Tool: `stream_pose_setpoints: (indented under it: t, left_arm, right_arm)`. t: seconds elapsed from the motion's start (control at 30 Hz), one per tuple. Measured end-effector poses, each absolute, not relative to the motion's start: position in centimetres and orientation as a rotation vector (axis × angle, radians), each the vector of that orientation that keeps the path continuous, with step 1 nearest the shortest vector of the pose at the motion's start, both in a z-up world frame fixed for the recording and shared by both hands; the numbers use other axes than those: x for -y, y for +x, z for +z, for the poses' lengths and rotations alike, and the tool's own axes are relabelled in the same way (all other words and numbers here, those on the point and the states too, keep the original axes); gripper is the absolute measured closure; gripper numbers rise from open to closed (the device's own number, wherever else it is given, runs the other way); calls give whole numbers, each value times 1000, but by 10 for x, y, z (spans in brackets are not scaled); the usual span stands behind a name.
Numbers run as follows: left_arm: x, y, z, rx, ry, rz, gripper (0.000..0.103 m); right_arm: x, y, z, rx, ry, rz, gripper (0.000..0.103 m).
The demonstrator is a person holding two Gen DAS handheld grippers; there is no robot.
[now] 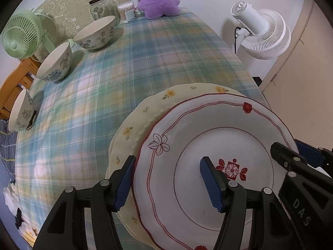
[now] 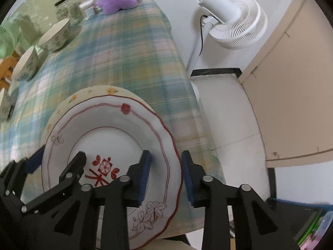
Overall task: Organize plates and bowls
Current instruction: 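Lower the red-rimmed plate onto the yellow-flower plate stack, then open the right gripper and withdraw from the plate stack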
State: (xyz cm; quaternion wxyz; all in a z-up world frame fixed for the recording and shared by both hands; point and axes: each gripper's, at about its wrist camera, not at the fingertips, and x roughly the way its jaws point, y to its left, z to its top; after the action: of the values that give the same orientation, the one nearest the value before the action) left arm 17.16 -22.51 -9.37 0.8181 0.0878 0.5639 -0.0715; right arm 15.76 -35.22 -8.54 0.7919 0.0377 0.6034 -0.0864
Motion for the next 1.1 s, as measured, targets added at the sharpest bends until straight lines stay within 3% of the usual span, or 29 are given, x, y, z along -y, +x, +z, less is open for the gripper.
stream_pose_setpoints:
  t: [0.73,1.1]
  left_arm:
    - [204,180,-90,-1205,142,-71,43]
    - [208,183,-91,-1171,165,-81,43]
  right_arm:
    - [334,170,-86,-1309,48,-150,70]
    - [336,173,-91,-1314,60,-159,77]
